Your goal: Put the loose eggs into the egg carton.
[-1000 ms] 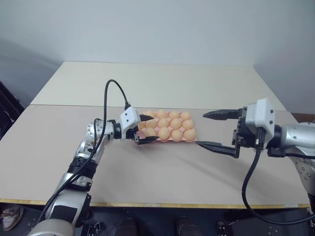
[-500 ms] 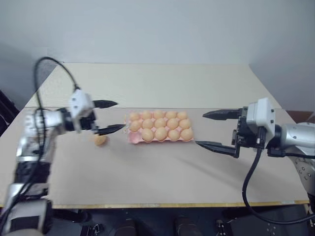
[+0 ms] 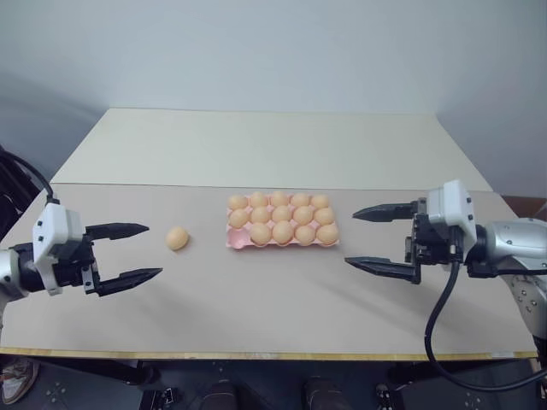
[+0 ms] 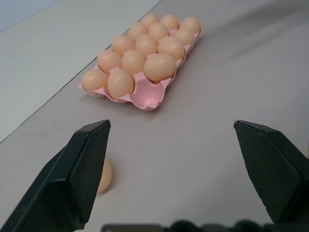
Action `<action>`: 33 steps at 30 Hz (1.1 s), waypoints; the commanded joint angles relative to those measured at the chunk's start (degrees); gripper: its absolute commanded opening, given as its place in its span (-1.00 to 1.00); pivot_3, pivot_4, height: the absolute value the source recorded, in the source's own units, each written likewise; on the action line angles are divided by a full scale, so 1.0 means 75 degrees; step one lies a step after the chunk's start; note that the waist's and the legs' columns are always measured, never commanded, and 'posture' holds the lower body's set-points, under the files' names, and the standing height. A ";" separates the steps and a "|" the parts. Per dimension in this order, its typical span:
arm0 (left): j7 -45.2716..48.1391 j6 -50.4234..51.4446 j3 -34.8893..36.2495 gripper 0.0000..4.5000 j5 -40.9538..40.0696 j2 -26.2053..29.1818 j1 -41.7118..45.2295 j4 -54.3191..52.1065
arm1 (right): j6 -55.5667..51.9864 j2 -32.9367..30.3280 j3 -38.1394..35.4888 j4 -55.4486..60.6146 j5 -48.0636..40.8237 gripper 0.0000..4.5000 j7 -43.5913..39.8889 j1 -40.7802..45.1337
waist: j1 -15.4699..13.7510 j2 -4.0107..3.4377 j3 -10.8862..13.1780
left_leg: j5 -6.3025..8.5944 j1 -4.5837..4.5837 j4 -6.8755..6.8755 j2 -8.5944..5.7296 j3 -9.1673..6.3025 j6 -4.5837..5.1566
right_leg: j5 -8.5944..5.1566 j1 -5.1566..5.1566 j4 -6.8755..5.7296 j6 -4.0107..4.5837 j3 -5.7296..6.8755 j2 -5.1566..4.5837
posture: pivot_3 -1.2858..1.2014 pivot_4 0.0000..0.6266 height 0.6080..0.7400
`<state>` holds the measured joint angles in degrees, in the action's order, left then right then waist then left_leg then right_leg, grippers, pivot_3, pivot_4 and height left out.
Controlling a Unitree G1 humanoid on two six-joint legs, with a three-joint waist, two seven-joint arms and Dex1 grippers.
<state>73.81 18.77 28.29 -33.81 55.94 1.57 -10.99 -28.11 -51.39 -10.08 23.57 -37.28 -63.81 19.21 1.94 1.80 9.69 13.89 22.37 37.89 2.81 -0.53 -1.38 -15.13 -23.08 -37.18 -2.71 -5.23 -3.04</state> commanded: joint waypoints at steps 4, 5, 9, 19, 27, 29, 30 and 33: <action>-0.0317 0.0193 0.0126 0.98 -0.0175 0.0045 0.0083 -0.0240 | 0.0152 -0.0111 -0.0241 0.0067 -0.0056 1.00 -0.0053 0.0104 | 0.0041 0.0000 0.0000 | 0.0000 0.0003 -0.0001 -0.0001 0.0001 0.0000 | 0.0000 -0.0003 0.0000 0.0000 -0.0002 0.0000 | 0.03 -0.52 1.00; -0.0447 0.0251 0.0072 0.98 -0.0127 0.0027 0.0117 -0.0225 | 0.0136 -0.0104 -0.0243 0.0087 -0.0063 1.00 -0.0031 0.0099 | 0.0044 0.0000 0.0000 | 0.0000 0.0002 -0.0001 0.0000 0.0001 0.0000 | 0.0000 -0.0003 0.0000 0.0000 -0.0002 0.0001 | 0.03 -0.52 1.00; -0.1031 0.0793 -0.0167 0.98 0.0005 0.0081 0.0196 -0.0230 | 0.0114 -0.0091 -0.0264 0.0171 -0.0080 1.00 0.0045 0.0060 | 0.0055 0.0000 0.0000 | 0.0000 0.0000 -0.0001 0.0000 0.0001 0.0000 | 0.0000 -0.0002 -0.0001 0.0000 -0.0003 0.0001 | 0.03 -0.52 1.00; -0.2978 0.0726 -0.1396 0.98 0.1430 -0.0556 0.1401 0.0870 | 0.0033 -0.0103 -0.0345 0.0343 -0.0178 1.00 0.0154 0.0002 | -0.0004 0.0001 0.0000 | 0.0000 -0.0006 -0.0001 -0.0004 0.0000 0.0000 | 0.0001 0.0006 -0.0003 0.0001 -0.0001 0.0001 | 0.03 -0.52 1.00; -0.3148 0.0422 -0.2964 0.98 0.2454 -0.1394 0.3020 0.3054 | 0.0061 -0.0120 -0.0343 0.0484 -0.0169 1.00 0.0181 0.0067 | -0.0061 0.0002 -0.0001 | 0.0000 0.0012 -0.0001 -0.0009 -0.0001 0.0000 | 0.0001 -0.0010 0.0001 0.0000 -0.0004 0.0000 | 0.03 -0.52 1.00; -0.3085 0.0283 -0.3197 0.98 0.2610 -0.1615 0.3329 0.3605 | 0.0037 -0.0114 -0.0364 0.0547 -0.0190 1.00 0.0226 0.0061 | -0.0093 0.0002 -0.0001 | 0.0000 0.0011 -0.0001 -0.0009 -0.0001 0.0000 | 0.0002 -0.0009 -0.0003 0.0001 -0.0002 0.0001 | 0.03 -0.52 1.00; -0.3092 0.0195 -0.3282 0.98 0.2696 -0.1716 0.3445 0.3833 | 0.0016 -0.0120 -0.0374 0.0579 -0.0211 1.00 0.0241 0.0052 | -0.0093 0.0002 -0.0001 | 0.0000 0.0010 0.0000 -0.0009 -0.0002 0.0000 | 0.0002 -0.0008 -0.0004 0.0001 -0.0001 0.0002 | 0.03 -0.52 1.00; -0.3103 -0.0049 -0.3596 0.98 0.3033 -0.1876 0.3669 0.4367 | -0.0009 -0.0138 -0.0412 0.0698 -0.0211 1.00 0.0308 -0.0016 | -0.0088 0.0002 -0.0002 | 0.0000 0.0010 0.0000 -0.0009 -0.0003 0.0000 | 0.0002 -0.0007 -0.0003 0.0001 -0.0003 0.0002 | 0.03 -0.52 1.00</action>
<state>50.64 20.36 1.80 -12.53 41.97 27.75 20.53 -28.16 -51.71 -10.90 26.94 -37.38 -62.04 18.89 1.28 1.81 9.68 13.88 22.43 37.89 2.75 -0.55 -1.38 -15.12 -23.13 -37.20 -2.70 -5.26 -3.03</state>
